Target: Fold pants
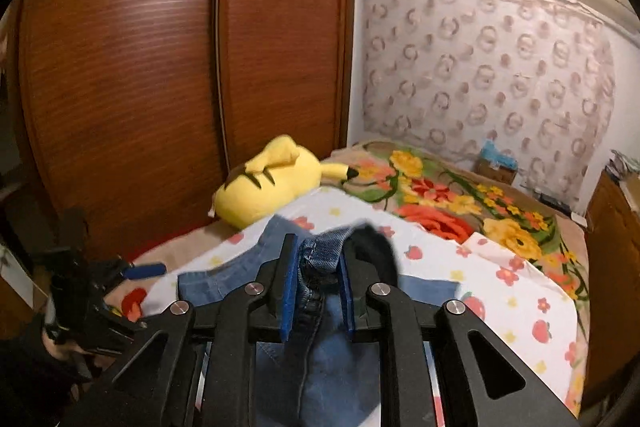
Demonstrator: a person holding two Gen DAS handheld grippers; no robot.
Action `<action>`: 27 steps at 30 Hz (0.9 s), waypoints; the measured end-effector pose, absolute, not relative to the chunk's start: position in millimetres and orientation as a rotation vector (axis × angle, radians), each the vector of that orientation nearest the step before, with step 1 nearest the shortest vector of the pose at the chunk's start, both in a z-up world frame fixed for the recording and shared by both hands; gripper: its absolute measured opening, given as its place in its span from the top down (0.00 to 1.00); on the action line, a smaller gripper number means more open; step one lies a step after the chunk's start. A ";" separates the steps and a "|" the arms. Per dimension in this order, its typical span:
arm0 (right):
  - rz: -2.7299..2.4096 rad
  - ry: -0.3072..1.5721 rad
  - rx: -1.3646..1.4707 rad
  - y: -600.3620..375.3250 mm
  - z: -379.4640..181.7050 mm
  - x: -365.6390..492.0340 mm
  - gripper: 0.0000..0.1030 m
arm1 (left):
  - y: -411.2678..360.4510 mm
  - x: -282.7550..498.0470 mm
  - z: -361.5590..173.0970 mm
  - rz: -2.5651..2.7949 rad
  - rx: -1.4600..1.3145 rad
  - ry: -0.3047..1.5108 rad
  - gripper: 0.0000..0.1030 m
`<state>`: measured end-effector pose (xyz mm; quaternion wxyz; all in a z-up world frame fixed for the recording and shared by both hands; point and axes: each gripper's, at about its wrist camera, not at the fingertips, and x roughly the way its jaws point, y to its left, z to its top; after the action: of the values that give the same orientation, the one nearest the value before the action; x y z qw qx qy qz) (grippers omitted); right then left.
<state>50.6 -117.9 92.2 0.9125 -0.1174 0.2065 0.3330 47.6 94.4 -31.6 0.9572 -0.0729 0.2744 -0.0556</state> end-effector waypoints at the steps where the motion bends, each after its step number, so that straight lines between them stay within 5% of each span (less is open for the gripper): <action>1: 0.691 0.439 -0.248 -116.8 89.3 52.7 0.63 | 94.4 46.7 -32.7 -0.112 -0.148 0.557 0.16; 3: 0.682 0.450 -0.243 -123.8 89.4 55.6 0.52 | 96.0 47.7 -35.6 -0.112 -0.154 0.561 0.16; 15: 0.584 0.626 -0.199 -119.0 63.1 98.8 0.52 | 88.6 80.1 -50.3 -0.159 -0.153 0.605 0.16; 22: 0.578 0.738 -0.191 -101.1 38.8 128.5 0.52 | 81.7 111.3 -53.4 -0.202 -0.126 0.642 0.38; 27: 0.588 0.798 -0.161 -100.2 27.9 142.6 0.52 | 73.3 130.2 -68.7 -0.214 -0.084 0.709 0.41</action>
<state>142.6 -100.2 27.9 0.8765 -0.0772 0.3826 0.2817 130.2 73.3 -68.7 0.9314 -0.0411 0.3464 -0.1044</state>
